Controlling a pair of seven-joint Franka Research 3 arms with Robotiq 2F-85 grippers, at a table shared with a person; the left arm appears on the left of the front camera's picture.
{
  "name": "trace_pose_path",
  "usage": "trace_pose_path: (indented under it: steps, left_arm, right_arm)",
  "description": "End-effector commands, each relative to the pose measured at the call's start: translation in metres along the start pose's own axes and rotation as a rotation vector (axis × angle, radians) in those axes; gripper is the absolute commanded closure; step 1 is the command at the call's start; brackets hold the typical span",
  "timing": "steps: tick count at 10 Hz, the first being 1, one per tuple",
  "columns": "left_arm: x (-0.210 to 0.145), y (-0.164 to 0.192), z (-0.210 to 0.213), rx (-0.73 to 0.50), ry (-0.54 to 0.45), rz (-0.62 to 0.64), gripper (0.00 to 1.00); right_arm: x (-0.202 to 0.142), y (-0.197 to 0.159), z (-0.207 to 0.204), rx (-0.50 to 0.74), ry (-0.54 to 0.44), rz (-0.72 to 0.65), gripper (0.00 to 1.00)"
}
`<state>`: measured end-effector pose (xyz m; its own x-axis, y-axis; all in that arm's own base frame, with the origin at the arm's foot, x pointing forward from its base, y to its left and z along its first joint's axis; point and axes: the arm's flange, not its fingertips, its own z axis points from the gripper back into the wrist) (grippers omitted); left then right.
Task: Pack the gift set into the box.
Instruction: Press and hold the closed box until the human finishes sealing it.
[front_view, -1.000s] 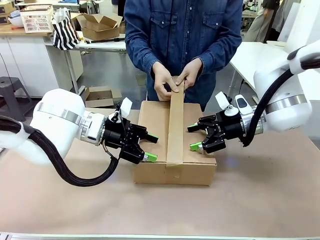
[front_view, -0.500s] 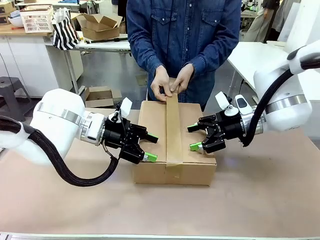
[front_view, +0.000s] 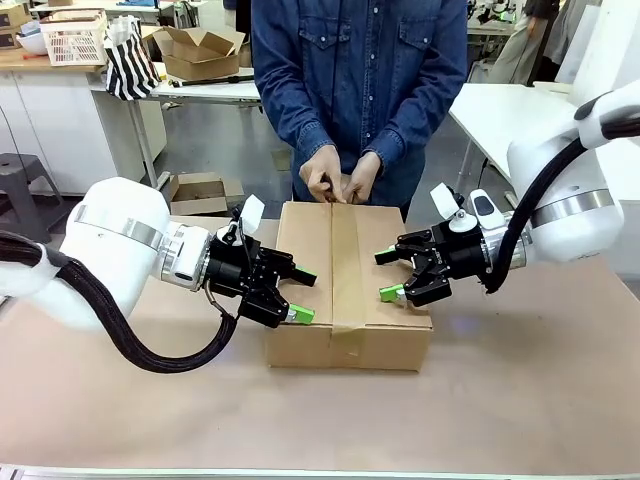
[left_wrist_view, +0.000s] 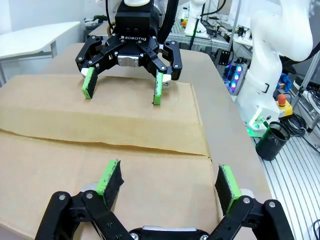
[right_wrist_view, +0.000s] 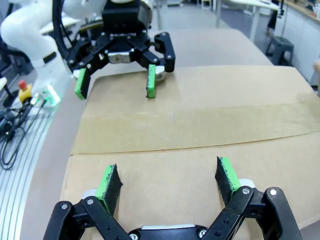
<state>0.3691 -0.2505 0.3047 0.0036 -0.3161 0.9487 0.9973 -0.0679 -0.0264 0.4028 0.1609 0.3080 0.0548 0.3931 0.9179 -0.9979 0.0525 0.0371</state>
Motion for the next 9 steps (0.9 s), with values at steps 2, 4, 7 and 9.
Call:
trace_pose_path:
  steps: [2,4,7,9]
  left_arm:
    - [-0.0019,-0.0006,0.0002,-0.004,0.002,0.002,0.0]
    - [-0.0019,-0.0006,0.0002,-0.004,0.002,0.002,0.0]
    - [-0.0019,-0.0006,0.0002,-0.004,0.002,0.002,0.0]
    - [-0.0019,-0.0006,0.0002,-0.004,0.002,0.002,0.0]
  right_arm:
    - [-0.0018,0.0024,-0.0018,-0.008,-0.003,-0.011,0.0]
    - [-0.0018,0.0024,-0.0018,-0.008,-0.003,-0.011,0.0]
    - [-0.0018,0.0024,-0.0018,-0.008,-0.003,-0.011,0.0]
    - [-0.0018,0.0024,-0.0018,-0.008,-0.003,-0.011,0.0]
